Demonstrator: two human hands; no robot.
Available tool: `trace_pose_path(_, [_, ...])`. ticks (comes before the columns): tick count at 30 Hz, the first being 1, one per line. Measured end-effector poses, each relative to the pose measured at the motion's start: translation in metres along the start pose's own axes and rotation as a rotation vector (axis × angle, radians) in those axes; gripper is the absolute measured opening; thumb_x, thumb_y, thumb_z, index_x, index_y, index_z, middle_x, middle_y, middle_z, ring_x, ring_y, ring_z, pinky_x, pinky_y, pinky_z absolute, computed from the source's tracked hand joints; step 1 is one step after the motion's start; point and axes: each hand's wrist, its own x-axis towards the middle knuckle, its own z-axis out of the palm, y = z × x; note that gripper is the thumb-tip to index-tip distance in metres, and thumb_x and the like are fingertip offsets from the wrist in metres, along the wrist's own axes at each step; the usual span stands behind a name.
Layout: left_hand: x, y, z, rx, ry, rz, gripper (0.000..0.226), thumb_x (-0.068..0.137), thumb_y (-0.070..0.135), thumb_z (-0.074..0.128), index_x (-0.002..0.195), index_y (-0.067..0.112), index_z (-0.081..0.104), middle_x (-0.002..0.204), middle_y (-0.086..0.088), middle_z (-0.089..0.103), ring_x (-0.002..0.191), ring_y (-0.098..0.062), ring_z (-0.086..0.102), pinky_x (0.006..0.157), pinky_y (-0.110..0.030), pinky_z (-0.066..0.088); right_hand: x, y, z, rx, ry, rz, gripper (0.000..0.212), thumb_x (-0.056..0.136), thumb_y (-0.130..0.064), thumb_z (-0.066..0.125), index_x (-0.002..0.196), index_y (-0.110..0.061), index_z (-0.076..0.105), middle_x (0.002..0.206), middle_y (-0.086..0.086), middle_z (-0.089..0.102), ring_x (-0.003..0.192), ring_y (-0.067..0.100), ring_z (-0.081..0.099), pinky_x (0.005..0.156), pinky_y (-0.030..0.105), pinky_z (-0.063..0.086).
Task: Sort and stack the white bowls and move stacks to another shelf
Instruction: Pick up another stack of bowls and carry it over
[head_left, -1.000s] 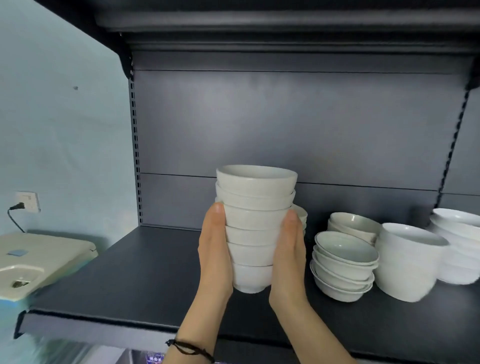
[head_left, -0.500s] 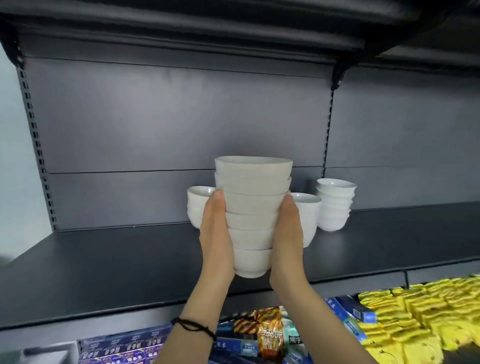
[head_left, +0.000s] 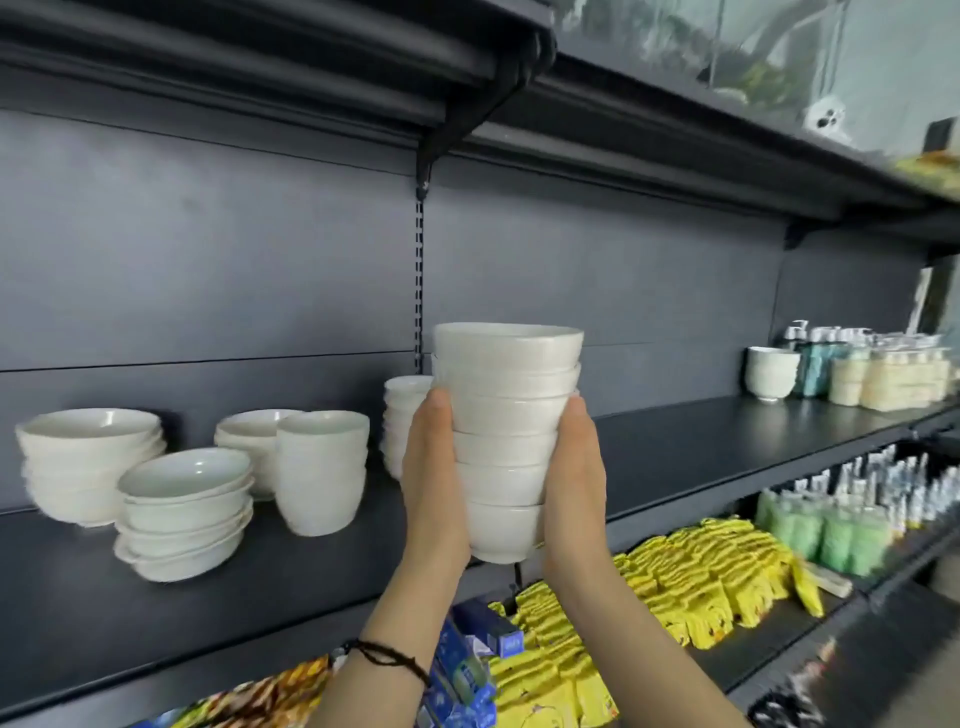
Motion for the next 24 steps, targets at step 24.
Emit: trace_pose_path(24, [0.053, -0.254, 0.325, -0.018, -0.188, -0.171, 0.068, 0.064, 0.082, 0.054, 0.110, 0.033, 0.069, 0.111, 0.003, 0.073, 0.105, -0.023, 0.068, 0.092, -0.053, 0.053, 0.274, 0.015, -0.303, -0.107, 0.159, -0.173, 0.065, 0.079, -0.082, 0.036, 0.127, -0.044, 0.057, 0.128, -0.013, 0.065, 0.123, 0.013, 0.059, 0.106, 0.050, 0.045])
